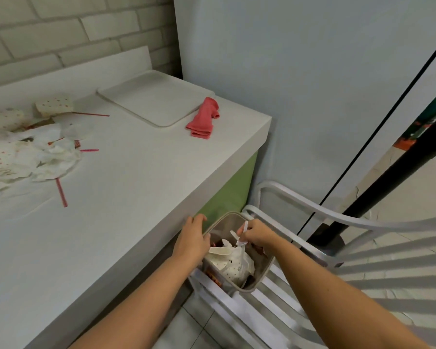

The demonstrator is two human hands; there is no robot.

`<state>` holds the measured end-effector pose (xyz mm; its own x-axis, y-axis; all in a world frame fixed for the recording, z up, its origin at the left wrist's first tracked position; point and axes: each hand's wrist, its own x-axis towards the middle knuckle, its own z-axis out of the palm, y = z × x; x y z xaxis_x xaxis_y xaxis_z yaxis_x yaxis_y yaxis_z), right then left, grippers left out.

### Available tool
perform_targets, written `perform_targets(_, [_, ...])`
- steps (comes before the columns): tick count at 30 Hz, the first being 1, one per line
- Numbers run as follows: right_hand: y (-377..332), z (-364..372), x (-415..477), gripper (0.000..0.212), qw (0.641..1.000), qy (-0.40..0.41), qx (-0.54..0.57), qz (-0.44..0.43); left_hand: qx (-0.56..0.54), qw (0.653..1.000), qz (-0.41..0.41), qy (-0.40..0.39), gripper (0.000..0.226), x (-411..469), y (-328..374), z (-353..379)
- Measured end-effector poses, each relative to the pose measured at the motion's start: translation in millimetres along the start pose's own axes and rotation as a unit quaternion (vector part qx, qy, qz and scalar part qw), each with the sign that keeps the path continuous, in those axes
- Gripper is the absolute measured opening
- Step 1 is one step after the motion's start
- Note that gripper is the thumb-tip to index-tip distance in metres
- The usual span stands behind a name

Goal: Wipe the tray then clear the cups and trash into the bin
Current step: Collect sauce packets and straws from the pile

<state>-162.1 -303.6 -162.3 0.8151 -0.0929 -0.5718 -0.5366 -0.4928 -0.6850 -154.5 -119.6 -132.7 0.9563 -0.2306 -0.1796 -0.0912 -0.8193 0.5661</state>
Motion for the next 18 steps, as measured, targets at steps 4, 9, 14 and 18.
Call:
perform_targets(4, [-7.1, 18.2, 11.5, 0.006, 0.998, -0.046, -0.045, -0.001, -0.011, 1.0, -0.01, 0.008, 0.039, -4.6, -8.8, -4.0])
perform_targets(9, [-6.0, 28.8, 25.5, 0.041, 0.991, -0.056, -0.122, -0.008, -0.026, 0.999, -0.022, 0.01, 0.039, -10.8, -18.7, -5.0])
perform_targets(14, [0.9, 23.4, 30.3, 0.042, 0.99, -0.039, -0.139, 0.003, -0.025, 0.999, -0.021, 0.009, 0.04, -11.5, -16.5, -3.5])
perform_targets(18, [8.1, 22.8, 33.5, 0.052, 0.994, -0.006, -0.11, -0.014, -0.026, 1.0, -0.012, 0.003, 0.04, -10.3, -10.7, -5.1])
